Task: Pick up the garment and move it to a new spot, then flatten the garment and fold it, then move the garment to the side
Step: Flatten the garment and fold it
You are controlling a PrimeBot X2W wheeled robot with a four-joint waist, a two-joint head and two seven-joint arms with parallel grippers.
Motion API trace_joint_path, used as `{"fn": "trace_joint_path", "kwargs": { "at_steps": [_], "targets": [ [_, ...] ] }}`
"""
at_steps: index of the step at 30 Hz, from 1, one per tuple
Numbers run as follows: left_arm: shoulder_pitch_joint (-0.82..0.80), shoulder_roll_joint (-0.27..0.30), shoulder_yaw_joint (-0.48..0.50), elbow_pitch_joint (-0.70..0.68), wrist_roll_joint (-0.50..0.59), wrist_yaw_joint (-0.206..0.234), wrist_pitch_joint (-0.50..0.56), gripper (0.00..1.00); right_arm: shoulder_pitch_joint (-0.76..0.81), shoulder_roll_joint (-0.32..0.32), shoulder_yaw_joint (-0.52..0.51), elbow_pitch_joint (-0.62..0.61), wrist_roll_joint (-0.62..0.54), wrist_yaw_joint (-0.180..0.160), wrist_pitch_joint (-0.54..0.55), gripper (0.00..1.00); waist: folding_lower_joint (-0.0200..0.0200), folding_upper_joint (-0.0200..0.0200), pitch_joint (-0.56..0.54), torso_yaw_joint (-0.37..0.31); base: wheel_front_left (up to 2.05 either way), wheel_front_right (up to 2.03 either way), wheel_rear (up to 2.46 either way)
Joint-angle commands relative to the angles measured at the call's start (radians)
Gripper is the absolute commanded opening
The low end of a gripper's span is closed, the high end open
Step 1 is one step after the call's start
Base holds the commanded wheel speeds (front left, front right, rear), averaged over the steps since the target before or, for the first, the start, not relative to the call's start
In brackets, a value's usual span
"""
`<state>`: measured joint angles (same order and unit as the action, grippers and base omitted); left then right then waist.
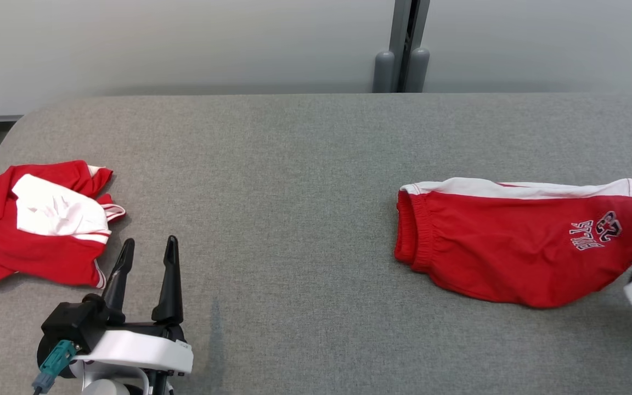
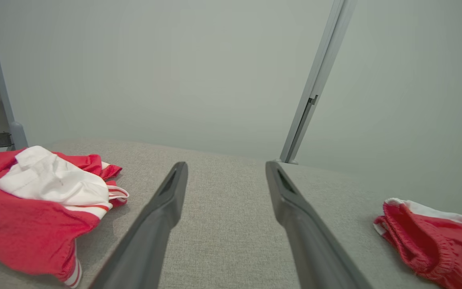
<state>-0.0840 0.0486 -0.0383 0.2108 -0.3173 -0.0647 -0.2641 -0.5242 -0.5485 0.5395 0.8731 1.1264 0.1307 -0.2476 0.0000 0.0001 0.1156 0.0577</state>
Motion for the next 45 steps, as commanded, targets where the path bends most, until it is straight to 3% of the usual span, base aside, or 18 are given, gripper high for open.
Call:
{"fn": "trace_joint_path", "kwargs": {
  "at_steps": [1, 12, 25, 45],
  "targets": [
    [0.011, 0.004, 0.009, -0.003, -0.002, -0.001, 0.0, 1.0, -0.004, 0.011, 0.009, -0.027, -0.019, 0.0, -0.011, 0.0, 0.0, -0.0001, -0.01, -0.005, 0.0, 0.0, 0.0],
    [-0.012, 0.004, -0.01, -0.01, -0.015, 0.005, 0.0, 1.0, -0.023, 0.116, 0.097, -0.194, -0.138, 0.0, -0.005, 0.0, 0.0, -0.0001, -0.006, 0.011, 0.0, 0.0, 0.0],
    [-0.05, 0.003, -0.053, -0.014, -0.038, 0.018, 0.0, 1.0, -0.004, 0.235, 0.185, -0.245, -0.23, 0.0, 0.045, 0.0, 0.0, -0.0001, 0.032, 0.092, 0.0, 0.0, 0.0],
    [-0.033, 0.004, -0.046, -0.021, -0.038, 0.026, 0.0, 1.0, 0.073, 0.232, 0.185, -0.251, -0.324, 0.0, 0.027, 0.0, 0.0, -0.0001, 0.03, 0.087, 0.0, 0.0, 0.0]
  ]
}}
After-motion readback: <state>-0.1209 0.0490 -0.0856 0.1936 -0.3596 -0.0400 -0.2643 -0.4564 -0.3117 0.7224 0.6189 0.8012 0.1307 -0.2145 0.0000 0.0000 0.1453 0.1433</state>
